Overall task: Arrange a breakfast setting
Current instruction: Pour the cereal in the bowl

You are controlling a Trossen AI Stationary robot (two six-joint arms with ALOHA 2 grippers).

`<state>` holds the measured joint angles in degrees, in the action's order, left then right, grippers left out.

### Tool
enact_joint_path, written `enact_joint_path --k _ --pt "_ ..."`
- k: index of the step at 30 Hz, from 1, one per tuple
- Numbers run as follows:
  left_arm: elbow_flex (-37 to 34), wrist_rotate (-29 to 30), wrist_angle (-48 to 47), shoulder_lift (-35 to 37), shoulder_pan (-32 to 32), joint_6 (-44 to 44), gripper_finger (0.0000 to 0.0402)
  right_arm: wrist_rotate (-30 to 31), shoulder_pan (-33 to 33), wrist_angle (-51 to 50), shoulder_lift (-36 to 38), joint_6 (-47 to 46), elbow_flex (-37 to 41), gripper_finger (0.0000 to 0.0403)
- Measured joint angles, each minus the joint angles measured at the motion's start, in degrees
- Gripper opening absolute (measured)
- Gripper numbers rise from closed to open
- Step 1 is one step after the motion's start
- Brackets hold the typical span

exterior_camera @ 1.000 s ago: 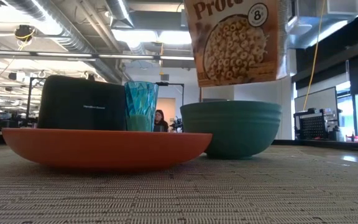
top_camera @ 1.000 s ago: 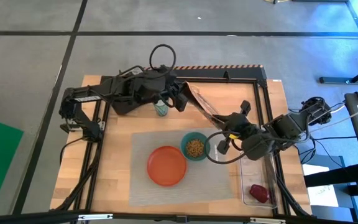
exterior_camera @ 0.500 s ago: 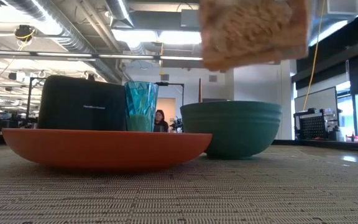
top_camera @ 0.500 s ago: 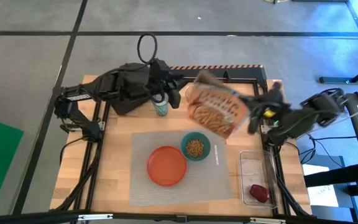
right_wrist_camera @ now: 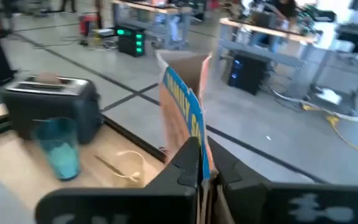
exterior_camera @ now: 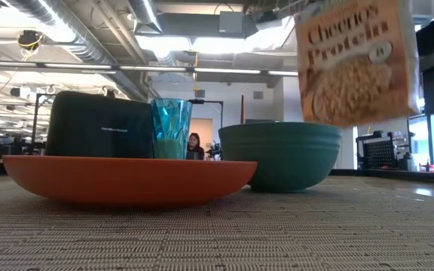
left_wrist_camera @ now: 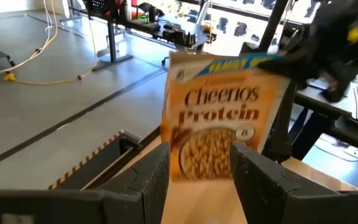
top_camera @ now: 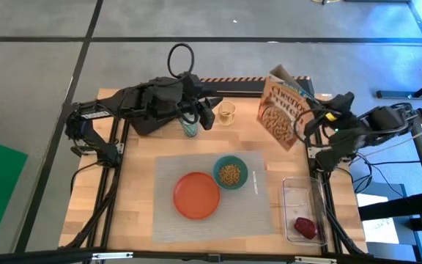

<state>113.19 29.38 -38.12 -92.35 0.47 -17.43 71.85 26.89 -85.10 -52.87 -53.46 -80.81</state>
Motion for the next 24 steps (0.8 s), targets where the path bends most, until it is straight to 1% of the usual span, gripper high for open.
enact_joint_path --k 4,7,11,15,17,24 --pt "-0.01 -0.12 -0.15 -0.47 0.00 0.00 0.0161 1.04 -3.14 0.90 5.08 -5.02 11.91 0.0000" --pt "0.03 -0.34 0.09 -1.26 0.32 -0.02 0.0161 3.07 -5.76 4.87 7.95 -5.11 19.42 0.0000" --pt "-0.01 -2.56 0.60 -2.82 0.99 -0.27 0.0161 3.67 -8.95 11.49 10.07 -4.37 26.94 0.0000" --pt "-0.01 -4.52 0.93 -4.39 1.42 -0.48 0.0161 4.23 -10.79 17.20 11.16 -4.26 31.42 0.0000" --pt "-0.01 -5.29 0.84 -5.15 1.44 -0.50 0.0161 5.06 -11.66 19.80 11.22 -2.43 32.85 0.0000" --pt "-0.01 -7.85 0.85 -6.62 1.42 -1.94 0.0161 4.80 -15.53 20.88 10.68 1.21 34.33 0.0000"
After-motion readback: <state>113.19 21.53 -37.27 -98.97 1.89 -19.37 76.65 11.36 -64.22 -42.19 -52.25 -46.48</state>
